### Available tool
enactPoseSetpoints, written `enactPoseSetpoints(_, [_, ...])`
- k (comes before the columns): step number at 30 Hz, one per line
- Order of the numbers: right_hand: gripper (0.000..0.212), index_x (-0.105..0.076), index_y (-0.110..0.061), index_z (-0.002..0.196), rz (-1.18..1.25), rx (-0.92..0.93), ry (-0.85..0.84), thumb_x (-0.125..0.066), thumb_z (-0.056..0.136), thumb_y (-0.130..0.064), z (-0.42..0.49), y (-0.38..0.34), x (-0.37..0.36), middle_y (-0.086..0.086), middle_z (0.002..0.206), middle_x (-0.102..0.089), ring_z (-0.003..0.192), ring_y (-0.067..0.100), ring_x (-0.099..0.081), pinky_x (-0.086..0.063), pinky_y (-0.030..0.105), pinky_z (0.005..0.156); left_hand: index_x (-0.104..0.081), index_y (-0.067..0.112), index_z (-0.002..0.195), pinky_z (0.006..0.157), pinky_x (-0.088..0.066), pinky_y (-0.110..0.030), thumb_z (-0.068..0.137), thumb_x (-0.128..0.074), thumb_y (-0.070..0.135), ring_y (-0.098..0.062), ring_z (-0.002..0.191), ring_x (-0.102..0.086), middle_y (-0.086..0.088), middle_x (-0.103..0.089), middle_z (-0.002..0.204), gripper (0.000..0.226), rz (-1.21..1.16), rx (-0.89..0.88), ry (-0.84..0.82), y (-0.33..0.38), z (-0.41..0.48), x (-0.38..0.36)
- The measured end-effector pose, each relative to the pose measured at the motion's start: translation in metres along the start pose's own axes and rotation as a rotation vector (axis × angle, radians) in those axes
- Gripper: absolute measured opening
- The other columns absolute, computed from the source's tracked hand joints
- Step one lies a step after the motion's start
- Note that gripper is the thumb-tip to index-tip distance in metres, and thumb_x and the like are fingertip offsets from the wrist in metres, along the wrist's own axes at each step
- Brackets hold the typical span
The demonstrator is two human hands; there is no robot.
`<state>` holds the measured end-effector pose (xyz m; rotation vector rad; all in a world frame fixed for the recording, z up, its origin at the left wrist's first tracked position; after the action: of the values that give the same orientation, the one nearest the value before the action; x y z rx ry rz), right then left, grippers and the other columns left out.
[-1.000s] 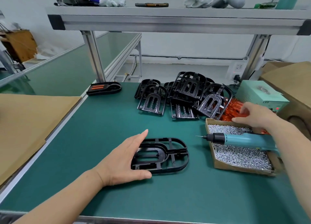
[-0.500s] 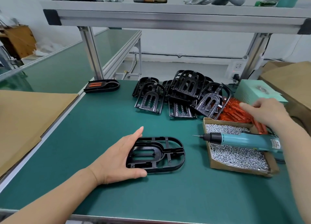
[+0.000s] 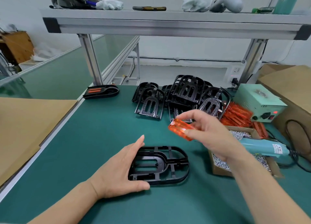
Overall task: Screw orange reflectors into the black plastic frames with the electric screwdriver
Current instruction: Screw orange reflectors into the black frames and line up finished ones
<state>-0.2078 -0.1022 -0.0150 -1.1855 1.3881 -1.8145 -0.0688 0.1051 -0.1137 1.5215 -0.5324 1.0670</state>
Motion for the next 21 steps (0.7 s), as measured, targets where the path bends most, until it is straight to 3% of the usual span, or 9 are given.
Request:
enactPoseSetpoints(3, [0.053, -0.063, -0.021, 0.123, 0.086, 0.045, -0.068, -0.057, 0.088, 0.018, -0.004, 0.005, -0.025, -0.003, 0.119, -0.072, 0.102, 0.015, -0.069, -0.054, 0.025, 0.079, 0.022, 0.051, 0.149, 0.117, -0.015, -0.012, 0.070, -0.068, 0.075, 0.015, 0.143, -0.014, 0.022, -0.018, 0.160, 0.122, -0.006, -0.005, -0.007, 0.001, 0.000, 0.000])
enactPoseSetpoints(7, [0.060, -0.054, -0.018, 0.136, 0.231, 0.055, -0.097, -0.051, 0.091, 0.020, -0.003, 0.012, -0.041, 0.000, 0.125, -0.071, 0.117, 0.017, -0.066, -0.055, 0.027, 0.087, 0.024, 0.051, 0.148, 0.117, -0.016, -0.013, 0.069, -0.067, 0.078, 0.014, 0.143, -0.014, 0.020, -0.019, 0.160, 0.123, -0.012, -0.015, -0.007, 0.001, 0.001, 0.001])
enactPoseSetpoints(11, [0.059, -0.052, -0.015, 0.138, 0.364, 0.055, -0.101, -0.047, 0.092, 0.021, 0.001, 0.015, -0.047, 0.006, 0.126, -0.071, 0.119, 0.021, -0.066, -0.055, 0.028, 0.091, 0.025, 0.048, 0.149, 0.117, -0.015, -0.013, 0.069, -0.066, 0.079, 0.013, 0.143, -0.013, 0.019, -0.019, 0.160, 0.125, -0.003, -0.032, -0.010, 0.001, 0.003, 0.001])
enactPoseSetpoints(15, [0.054, -0.051, -0.011, 0.139, 0.458, 0.054, -0.113, -0.044, 0.094, 0.017, 0.004, 0.010, -0.050, 0.012, 0.128, -0.068, 0.122, 0.029, -0.063, -0.052, 0.039, 0.103, 0.024, 0.047, 0.150, 0.119, -0.021, -0.020, 0.069, -0.066, 0.078, 0.012, 0.144, -0.014, 0.016, -0.021, 0.160, 0.125, -0.021, -0.047, 0.002, 0.004, 0.004, 0.001])
enactPoseSetpoints(21, [0.045, -0.053, -0.012, 0.139, 0.526, 0.025, -0.129, -0.038, 0.100, 0.006, 0.007, 0.010, -0.057, 0.013, 0.129, -0.068, 0.122, 0.031, -0.064, -0.051, 0.040, 0.102, 0.020, 0.043, 0.153, 0.120, -0.025, -0.028, 0.070, -0.064, 0.080, 0.007, 0.145, -0.016, 0.015, -0.021, 0.160, 0.125, -0.013, -0.097, 0.018, 0.002, 0.005, 0.001])
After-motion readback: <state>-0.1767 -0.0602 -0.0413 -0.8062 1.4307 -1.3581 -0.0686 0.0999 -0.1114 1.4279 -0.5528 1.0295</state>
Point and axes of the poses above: each hand's wrist, its own z-axis towards the middle knuckle, its own x-axis out of the back of the hand, y = z × x, the point moved 6 cm from there along z, towards the middle knuckle
